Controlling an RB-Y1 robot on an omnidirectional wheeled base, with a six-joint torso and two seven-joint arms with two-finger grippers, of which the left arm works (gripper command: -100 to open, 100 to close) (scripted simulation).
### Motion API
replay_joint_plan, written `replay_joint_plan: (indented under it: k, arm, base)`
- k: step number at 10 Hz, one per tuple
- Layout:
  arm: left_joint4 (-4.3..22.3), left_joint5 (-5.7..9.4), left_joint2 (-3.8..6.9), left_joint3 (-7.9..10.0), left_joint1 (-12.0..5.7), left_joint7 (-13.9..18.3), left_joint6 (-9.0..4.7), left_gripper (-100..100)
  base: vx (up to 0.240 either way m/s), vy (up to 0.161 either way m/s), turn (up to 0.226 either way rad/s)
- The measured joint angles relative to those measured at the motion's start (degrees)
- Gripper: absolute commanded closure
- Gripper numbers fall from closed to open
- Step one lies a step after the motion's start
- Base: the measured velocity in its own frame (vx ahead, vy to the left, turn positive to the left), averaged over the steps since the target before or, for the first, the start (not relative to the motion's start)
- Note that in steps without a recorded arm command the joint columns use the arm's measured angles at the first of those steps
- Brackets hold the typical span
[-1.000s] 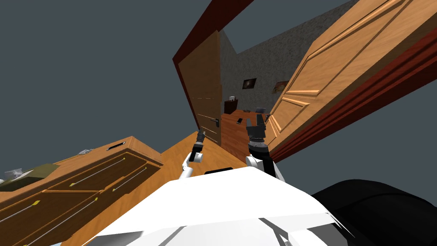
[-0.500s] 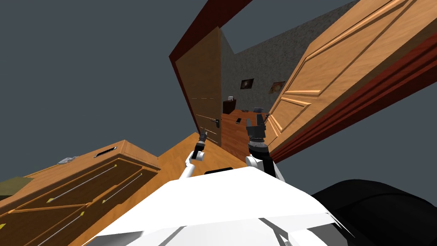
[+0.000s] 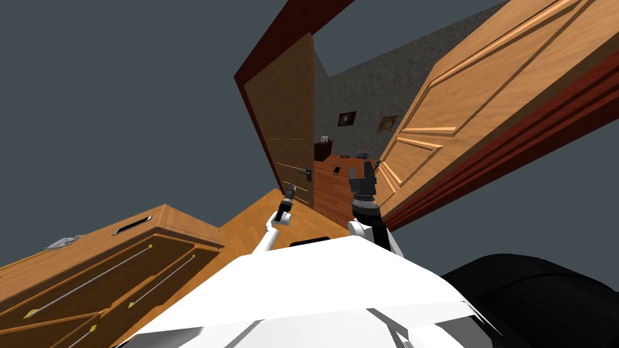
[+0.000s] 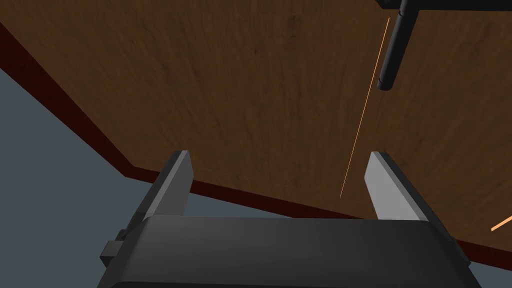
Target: Push the door open
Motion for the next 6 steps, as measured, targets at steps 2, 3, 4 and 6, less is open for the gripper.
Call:
replay_joint_plan:
  k: [2,3,4,6]
  arm:
    - [2.6,0.1,-0.26,-0.3,-1.4,0.1,-0.18,-100]
    - [4.3,0.23,-0.24,-0.54,-2.44,0.3,-0.24,-100]
    - [6.7,0.33,-0.62,-0.72,-3.9,0.4,-0.49,-100]
    - [9.3,0.52,-0.86,-1.31,-5.71,0.7,-0.08,-100]
  base:
    - [0.036,0.071,-0.086]
    - [0.064,0.089,-0.073]
    - [0.056,0.093,-0.083]
    - [0.06,0.103,-0.094]
